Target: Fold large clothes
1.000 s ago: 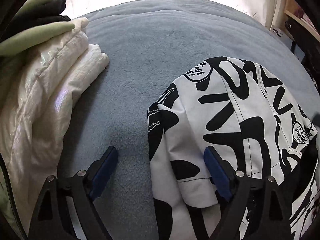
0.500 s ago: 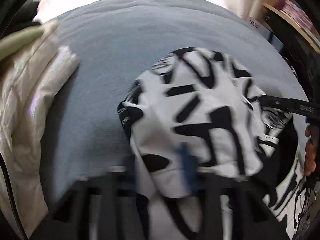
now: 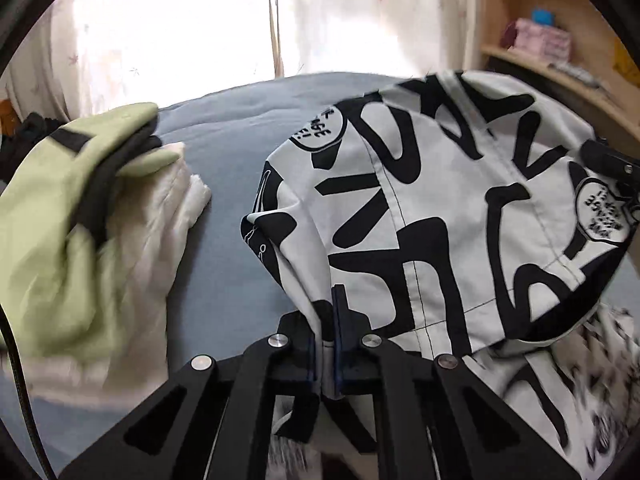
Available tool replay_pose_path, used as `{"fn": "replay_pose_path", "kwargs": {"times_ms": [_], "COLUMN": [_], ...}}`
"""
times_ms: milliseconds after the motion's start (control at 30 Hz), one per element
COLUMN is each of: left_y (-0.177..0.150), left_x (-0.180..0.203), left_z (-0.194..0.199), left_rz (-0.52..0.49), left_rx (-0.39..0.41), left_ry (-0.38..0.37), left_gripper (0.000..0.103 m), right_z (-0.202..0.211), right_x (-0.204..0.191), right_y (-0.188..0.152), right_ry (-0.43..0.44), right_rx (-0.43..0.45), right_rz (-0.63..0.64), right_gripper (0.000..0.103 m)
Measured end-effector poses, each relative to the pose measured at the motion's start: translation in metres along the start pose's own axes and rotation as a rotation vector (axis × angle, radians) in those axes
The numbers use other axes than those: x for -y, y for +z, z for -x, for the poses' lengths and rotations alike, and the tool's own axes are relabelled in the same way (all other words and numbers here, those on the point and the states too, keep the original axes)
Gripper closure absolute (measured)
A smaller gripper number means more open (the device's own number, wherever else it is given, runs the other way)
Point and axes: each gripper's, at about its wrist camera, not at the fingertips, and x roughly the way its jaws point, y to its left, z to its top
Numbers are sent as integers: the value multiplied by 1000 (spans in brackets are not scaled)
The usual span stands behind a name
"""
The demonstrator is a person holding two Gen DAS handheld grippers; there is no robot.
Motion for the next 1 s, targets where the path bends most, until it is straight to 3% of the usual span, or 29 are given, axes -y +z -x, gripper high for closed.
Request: {"fn": "replay_pose_path", "kwargs": {"times_ms": [100,167,300,433,567,633,667,833,1000], "left_y": [-36,-65,-129,-163,-176,-181,-180,-175,-169], "left_x": [6,10,15,6,-3,-5,-4,-2,4], "left_z": [40,60,82,110,143,160,166,205,210], "left_rz": [-24,-48,-56,16,74,97,105,174,212], "left_rx": [37,16,-123,-181,-182,-189,-192,-175,-190], "left_ry": [-11,-11,-9,-41,-85,-123,-138,-229,-285], "left_gripper": [97,94,91,91,85,78,77,37,36], "right_z": [54,77,100,110,131,138,143,168,186], "right_x": [-39,-61,-78,-80,-77,-76,-74,-79,-96], "right_y": [-31,-58,-115,-156,-181,-187,-188,-193,-192], "right_ry": [13,-21,-78,-157,-116,-107,-88,11,52], "right_rx": [65,71,-51,-179,-221,-236,-241,-208,-189], "right_rz": [101,156,150,62,-85,-145,-193,-357,-359], "right_gripper": [97,96,86,79,79,74,67,46,43]}}
